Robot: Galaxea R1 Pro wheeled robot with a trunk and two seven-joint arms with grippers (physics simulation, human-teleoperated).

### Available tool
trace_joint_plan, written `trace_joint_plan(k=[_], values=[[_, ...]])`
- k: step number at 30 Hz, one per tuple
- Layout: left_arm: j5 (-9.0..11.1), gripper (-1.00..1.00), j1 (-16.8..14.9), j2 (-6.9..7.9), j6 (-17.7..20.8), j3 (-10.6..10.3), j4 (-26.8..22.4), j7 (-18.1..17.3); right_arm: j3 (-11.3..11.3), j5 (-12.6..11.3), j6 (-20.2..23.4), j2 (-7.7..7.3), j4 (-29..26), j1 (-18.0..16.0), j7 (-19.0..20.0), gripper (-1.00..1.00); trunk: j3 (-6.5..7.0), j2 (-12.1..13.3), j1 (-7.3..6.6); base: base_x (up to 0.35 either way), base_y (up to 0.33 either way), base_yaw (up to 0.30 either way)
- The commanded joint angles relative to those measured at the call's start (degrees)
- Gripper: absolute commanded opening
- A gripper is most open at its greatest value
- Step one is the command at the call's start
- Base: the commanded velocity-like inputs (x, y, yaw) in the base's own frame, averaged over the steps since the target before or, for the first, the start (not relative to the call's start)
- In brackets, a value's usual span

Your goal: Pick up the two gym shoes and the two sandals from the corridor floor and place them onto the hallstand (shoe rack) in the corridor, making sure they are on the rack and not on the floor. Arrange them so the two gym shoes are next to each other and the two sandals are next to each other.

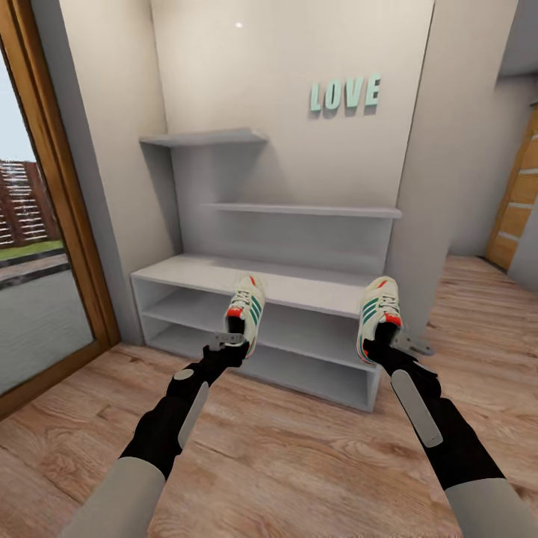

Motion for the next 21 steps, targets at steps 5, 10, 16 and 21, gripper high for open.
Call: trace_joint_plan(k=[5,10,16,21], values=[[0.6,-1.0,0.0,0.01,0.4,0.04,-0.1,-0.06,0.16,-0.42,0.08,-0.06,-0.11,-0.05,-0.55,-1.0,0.14,-0.03,-0.01,0.0,0.003,-0.269],[0.6,-1.0,0.02,0.0,0.42,0.03,-0.09,-0.06,0.16,-0.42,0.08,-0.06,-0.15,-0.05,-0.53,-1.0,0.33,-0.03,-0.01,0.0,0.0,-0.269],[0.6,-1.0,-0.01,0.02,0.43,0.05,-0.07,-0.06,0.16,-0.42,0.08,-0.09,-0.16,-0.08,-0.55,-1.0,0.57,-0.03,-0.01,0.0,0.0,-0.269],[0.6,-1.0,-0.02,0.0,0.41,0.07,-0.06,-0.06,0.16,-0.42,0.08,-0.09,-0.16,-0.06,-0.54,-1.0,0.77,-0.03,-0.01,0.0,0.0,-0.269]])
